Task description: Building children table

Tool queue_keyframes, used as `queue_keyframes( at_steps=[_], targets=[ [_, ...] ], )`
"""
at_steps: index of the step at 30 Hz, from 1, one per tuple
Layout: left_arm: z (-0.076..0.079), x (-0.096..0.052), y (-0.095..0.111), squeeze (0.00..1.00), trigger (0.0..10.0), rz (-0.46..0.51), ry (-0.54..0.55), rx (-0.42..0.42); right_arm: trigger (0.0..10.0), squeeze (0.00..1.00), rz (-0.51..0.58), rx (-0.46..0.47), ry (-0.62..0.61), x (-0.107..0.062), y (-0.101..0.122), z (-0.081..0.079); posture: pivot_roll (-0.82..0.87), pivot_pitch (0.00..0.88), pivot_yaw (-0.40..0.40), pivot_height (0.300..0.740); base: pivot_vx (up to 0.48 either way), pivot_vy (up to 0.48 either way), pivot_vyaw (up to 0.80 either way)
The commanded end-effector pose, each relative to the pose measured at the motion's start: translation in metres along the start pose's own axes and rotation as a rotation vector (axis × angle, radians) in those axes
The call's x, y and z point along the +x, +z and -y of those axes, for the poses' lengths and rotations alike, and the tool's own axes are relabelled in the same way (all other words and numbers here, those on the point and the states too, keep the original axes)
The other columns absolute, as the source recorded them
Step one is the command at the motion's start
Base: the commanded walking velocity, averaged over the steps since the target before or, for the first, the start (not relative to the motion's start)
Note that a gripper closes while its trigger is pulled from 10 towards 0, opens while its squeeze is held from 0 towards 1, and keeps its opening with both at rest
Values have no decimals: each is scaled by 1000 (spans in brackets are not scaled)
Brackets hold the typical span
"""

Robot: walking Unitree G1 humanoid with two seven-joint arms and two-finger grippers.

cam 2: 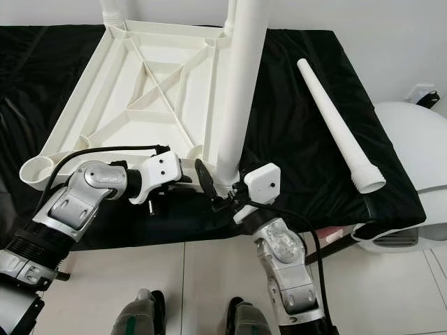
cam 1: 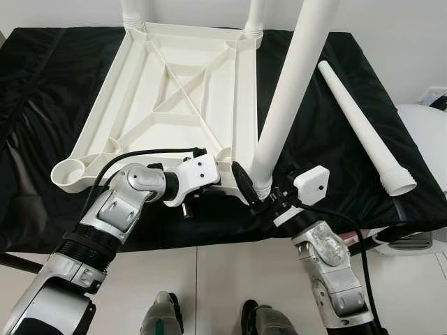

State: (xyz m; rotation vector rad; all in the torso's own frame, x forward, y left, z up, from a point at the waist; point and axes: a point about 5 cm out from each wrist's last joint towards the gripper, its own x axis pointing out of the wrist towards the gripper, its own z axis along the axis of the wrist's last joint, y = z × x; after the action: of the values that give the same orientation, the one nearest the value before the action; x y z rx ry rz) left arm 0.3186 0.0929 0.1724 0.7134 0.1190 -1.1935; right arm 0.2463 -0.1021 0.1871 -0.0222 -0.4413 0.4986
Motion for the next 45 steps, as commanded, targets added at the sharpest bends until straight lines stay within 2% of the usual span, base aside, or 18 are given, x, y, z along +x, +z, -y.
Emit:
queue_keyframes(
  at_steps=[1, 14, 24, 28, 37, 39, 45],
  targets=[
    [-6, -1, 9, 0, 10000, 21, 40, 36, 10000, 0, -22, -10, -14, -1, -4, 1, 88, 192, 7, 740, 0, 0, 0],
    [-6, -1, 9, 0, 10000, 22, 36, 38, 10000, 0, -38, -41, -97, -2, -8, 10, 84, 185, 10, 740, 0, 0, 0],
    [-6, 0, 8, 0, 10000, 22, 33, 40, 10000, 0, -56, 0, -24, -6, -10, 10, 77, 184, 14, 740, 0, 0, 0],
    [-4, 2, 10, 0, 10000, 30, 23, 43, 10000, 0, -59, -7, -9, -4, -10, 18, 72, 186, 17, 740, 0, 0, 0],
    [-4, 2, 10, 0, 10000, 30, 16, 43, 10000, 0, -61, -22, 1, -3, -10, 24, 72, 188, 19, 740, 0, 0, 0],
    [-5, 1, 9, 0, 10000, 23, 19, 46, 10000, 0, -63, -19, 26, -2, -9, 31, 72, 189, 19, 740, 0, 0, 0],
    [-7, 0, 9, 0, 10000, 21, 21, 50, 10000, 0, -67, -3, 87, -1, -8, 36, 71, 190, 20, 740, 0, 0, 0]
  ],
)
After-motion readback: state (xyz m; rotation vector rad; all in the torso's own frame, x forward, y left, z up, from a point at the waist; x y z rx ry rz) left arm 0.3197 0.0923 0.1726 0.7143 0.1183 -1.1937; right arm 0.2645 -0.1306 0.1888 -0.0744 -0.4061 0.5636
